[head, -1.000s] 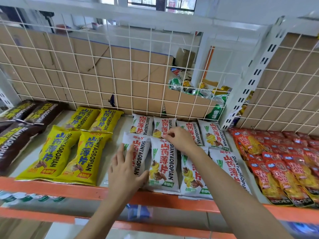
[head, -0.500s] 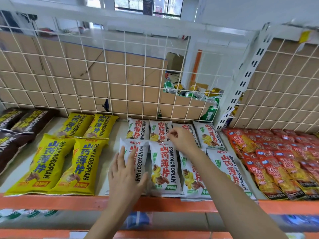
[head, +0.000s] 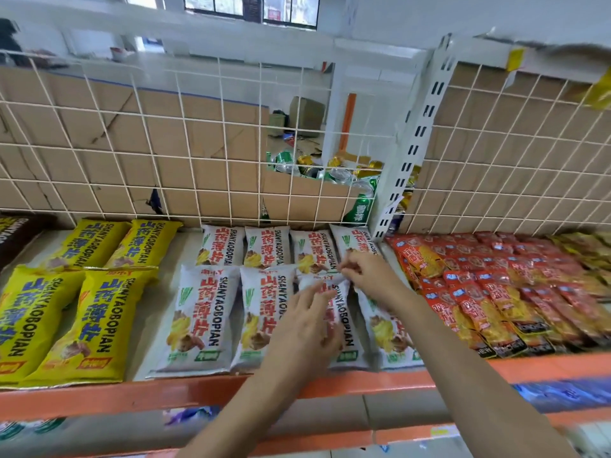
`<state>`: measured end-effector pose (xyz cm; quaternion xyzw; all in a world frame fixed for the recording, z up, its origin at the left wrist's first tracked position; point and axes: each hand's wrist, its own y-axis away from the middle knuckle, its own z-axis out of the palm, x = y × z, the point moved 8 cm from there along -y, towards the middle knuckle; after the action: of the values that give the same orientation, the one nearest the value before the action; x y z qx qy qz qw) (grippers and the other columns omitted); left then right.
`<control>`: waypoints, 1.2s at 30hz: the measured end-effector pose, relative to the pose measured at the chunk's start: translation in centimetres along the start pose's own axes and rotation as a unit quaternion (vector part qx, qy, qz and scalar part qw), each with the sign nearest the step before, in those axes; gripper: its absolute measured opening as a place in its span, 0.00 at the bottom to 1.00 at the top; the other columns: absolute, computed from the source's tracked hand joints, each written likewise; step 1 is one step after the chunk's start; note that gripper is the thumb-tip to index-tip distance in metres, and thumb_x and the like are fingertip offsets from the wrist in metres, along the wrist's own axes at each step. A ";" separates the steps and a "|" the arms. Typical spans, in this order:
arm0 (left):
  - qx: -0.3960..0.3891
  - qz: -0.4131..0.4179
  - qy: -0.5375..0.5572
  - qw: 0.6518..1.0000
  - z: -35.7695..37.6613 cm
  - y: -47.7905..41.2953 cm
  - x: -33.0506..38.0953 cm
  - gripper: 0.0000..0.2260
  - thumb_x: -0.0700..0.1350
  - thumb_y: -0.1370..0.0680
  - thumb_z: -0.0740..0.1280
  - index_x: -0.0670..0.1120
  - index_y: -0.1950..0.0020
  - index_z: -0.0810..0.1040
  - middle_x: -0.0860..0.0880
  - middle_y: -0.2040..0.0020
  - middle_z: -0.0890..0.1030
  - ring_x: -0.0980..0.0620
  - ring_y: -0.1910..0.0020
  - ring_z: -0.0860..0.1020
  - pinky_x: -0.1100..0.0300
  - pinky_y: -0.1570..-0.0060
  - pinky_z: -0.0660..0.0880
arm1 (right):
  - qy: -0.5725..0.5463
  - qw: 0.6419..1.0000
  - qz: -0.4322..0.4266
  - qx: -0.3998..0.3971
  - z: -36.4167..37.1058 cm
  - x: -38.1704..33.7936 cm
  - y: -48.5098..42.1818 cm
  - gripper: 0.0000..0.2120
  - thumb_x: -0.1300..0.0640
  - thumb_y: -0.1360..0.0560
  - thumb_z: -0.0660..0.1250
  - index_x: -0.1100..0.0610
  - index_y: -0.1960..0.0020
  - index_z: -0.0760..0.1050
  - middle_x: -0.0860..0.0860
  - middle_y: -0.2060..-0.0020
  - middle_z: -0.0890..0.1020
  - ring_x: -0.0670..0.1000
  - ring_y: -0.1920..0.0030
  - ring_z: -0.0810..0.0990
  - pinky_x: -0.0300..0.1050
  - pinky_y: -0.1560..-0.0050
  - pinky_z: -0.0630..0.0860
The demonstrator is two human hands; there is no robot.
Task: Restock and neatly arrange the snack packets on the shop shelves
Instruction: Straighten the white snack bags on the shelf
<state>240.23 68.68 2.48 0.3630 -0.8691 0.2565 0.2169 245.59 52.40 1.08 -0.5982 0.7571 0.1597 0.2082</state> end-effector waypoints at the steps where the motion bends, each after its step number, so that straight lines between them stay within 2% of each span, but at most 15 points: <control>1: -0.007 -0.001 -0.005 1.000 1.1 -0.2 0.3 0.22 0.51 0.21 0.60 0.50 0.28 0.61 0.53 0.26 0.57 0.52 0.28 0.58 0.55 0.32 0.62 | 0.016 1.000 -0.013 -0.014 0.0 -0.2 -0.2 0.07 0.56 0.23 0.62 0.56 0.51 0.78 0.49 0.56 0.77 0.52 0.52 0.77 0.46 0.54 0.72; 3: -0.019 -0.018 -0.052 0.998 3.3 -0.3 0.6 0.26 0.52 0.23 0.63 0.50 0.27 0.60 0.51 0.26 0.59 0.49 0.28 0.58 0.54 0.30 0.60 | 0.044 0.997 -0.029 -0.050 0.2 -0.6 -0.9 0.10 0.53 0.23 0.61 0.59 0.51 0.77 0.51 0.57 0.78 0.54 0.53 0.77 0.45 0.57 0.69; 5: -0.020 -0.045 -0.114 0.992 4.9 -0.3 0.4 0.30 0.55 0.29 0.67 0.49 0.29 0.64 0.47 0.30 0.68 0.44 0.32 0.68 0.51 0.37 0.68 | 0.055 0.994 -0.027 -0.089 0.5 -0.6 -1.5 0.14 0.50 0.22 0.60 0.61 0.55 0.76 0.54 0.59 0.78 0.55 0.56 0.76 0.47 0.58 0.69; 7: 0.002 -0.086 -0.152 0.985 5.6 -0.3 -0.1 0.31 0.59 0.34 0.64 0.50 0.33 0.67 0.46 0.34 0.74 0.43 0.38 0.75 0.49 0.43 0.73 | 0.056 0.991 -0.022 -0.117 1.0 -0.7 -2.0 0.16 0.48 0.22 0.58 0.60 0.60 0.73 0.54 0.65 0.75 0.56 0.60 0.75 0.46 0.62 0.67; 9: 0.019 -0.114 -0.171 0.979 5.8 -0.2 -0.3 0.30 0.62 0.32 0.58 0.50 0.33 0.69 0.45 0.33 0.73 0.42 0.37 0.74 0.48 0.44 0.72 | 0.058 0.989 -0.021 -0.138 1.3 -0.9 -2.3 0.19 0.46 0.22 0.58 0.59 0.62 0.73 0.52 0.68 0.72 0.53 0.64 0.73 0.45 0.64 0.65; 11: 0.034 -0.129 -0.181 0.974 6.0 0.0 -0.4 0.32 0.64 0.31 0.55 0.50 0.32 0.68 0.43 0.31 0.70 0.41 0.34 0.70 0.49 0.41 0.67 | 0.053 0.986 -0.022 -0.159 1.6 -1.1 -2.4 0.19 0.44 0.23 0.59 0.57 0.65 0.71 0.51 0.70 0.71 0.50 0.67 0.71 0.43 0.67 0.64; 13: 0.048 -0.127 -0.172 0.976 6.1 0.1 -0.4 0.33 0.65 0.31 0.56 0.50 0.30 0.65 0.41 0.28 0.65 0.40 0.30 0.64 0.48 0.38 0.61 | 0.018 0.985 -0.029 -0.171 1.8 -1.2 -2.6 0.16 0.46 0.23 0.62 0.56 0.63 0.74 0.50 0.68 0.73 0.48 0.67 0.71 0.42 0.67 0.64; 16: 0.072 -0.128 -0.165 0.975 6.0 0.2 -0.3 0.35 0.63 0.32 0.60 0.49 0.28 0.63 0.40 0.27 0.61 0.41 0.28 0.55 0.45 0.37 0.57 | -0.071 0.987 -0.041 -0.139 1.2 -1.4 -2.7 0.09 0.52 0.25 0.65 0.55 0.60 0.76 0.49 0.68 0.75 0.47 0.68 0.71 0.41 0.68 0.65; 20: 0.084 -0.124 -0.155 0.977 6.2 0.4 -0.3 0.38 0.60 0.36 0.64 0.49 0.28 0.62 0.40 0.27 0.61 0.41 0.29 0.56 0.42 0.38 0.64 | -0.069 0.990 -0.056 -0.105 0.8 -1.9 -2.9 0.13 0.53 0.25 0.65 0.51 0.68 0.70 0.46 0.71 0.72 0.46 0.70 0.70 0.40 0.70 0.63; 24: 0.064 -0.147 -0.171 0.972 6.4 0.2 -0.6 0.36 0.62 0.37 0.61 0.49 0.31 0.67 0.40 0.30 0.67 0.36 0.35 0.70 0.43 0.46 0.74 | -0.019 0.996 -0.040 -0.077 1.1 -1.5 -3.8 0.12 0.51 0.26 0.66 0.51 0.67 0.73 0.45 0.71 0.74 0.48 0.66 0.73 0.41 0.65 0.66; 27: 0.064 -0.140 -0.175 0.972 6.6 0.1 -0.7 0.40 0.60 0.42 0.71 0.50 0.32 0.68 0.41 0.31 0.68 0.35 0.40 0.74 0.44 0.52 0.77 | -0.032 0.997 -0.026 -0.061 1.1 -0.8 -4.2 0.14 0.52 0.26 0.66 0.49 0.70 0.72 0.43 0.71 0.74 0.49 0.64 0.74 0.42 0.60 0.69; 29: 0.071 -0.133 -0.194 0.969 6.5 0.0 -0.6 0.42 0.60 0.45 0.74 0.51 0.32 0.69 0.41 0.31 0.68 0.36 0.43 0.76 0.46 0.55 0.78 | -0.028 0.997 -0.022 -0.064 1.2 -0.7 -4.2 0.17 0.52 0.25 0.66 0.48 0.73 0.70 0.43 0.72 0.73 0.48 0.66 0.72 0.42 0.59 0.70; 31: 0.080 -0.133 -0.208 0.966 6.4 0.1 -0.5 0.43 0.62 0.46 0.74 0.51 0.33 0.69 0.42 0.31 0.66 0.37 0.44 0.76 0.48 0.55 0.78 | -0.019 0.997 -0.026 -0.069 1.3 -0.7 -4.4 0.17 0.53 0.25 0.65 0.50 0.73 0.71 0.44 0.73 0.73 0.47 0.68 0.71 0.42 0.60 0.69; 33: 0.089 -0.134 -0.216 0.963 6.4 0.2 -0.5 0.43 0.63 0.45 0.72 0.51 0.32 0.68 0.43 0.31 0.65 0.39 0.40 0.72 0.48 0.53 0.78 | -0.025 0.995 -0.041 -0.085 1.2 -1.2 -4.5 0.13 0.53 0.25 0.64 0.53 0.68 0.75 0.47 0.72 0.74 0.49 0.68 0.73 0.42 0.63 0.68; 36: 0.102 -0.143 -0.205 0.963 6.3 0.3 -0.5 0.37 0.64 0.38 0.61 0.51 0.31 0.68 0.43 0.30 0.65 0.42 0.37 0.65 0.47 0.52 0.77 | -0.029 0.988 -0.063 -0.135 1.5 -2.8 -4.8 0.12 0.50 0.24 0.63 0.55 0.62 0.77 0.48 0.71 0.74 0.49 0.69 0.72 0.41 0.68 0.64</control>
<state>239.13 65.38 -2.76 0.5486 -0.8032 0.2304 0.0298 250.98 54.35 1.27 -0.6628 0.6828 0.2645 0.1569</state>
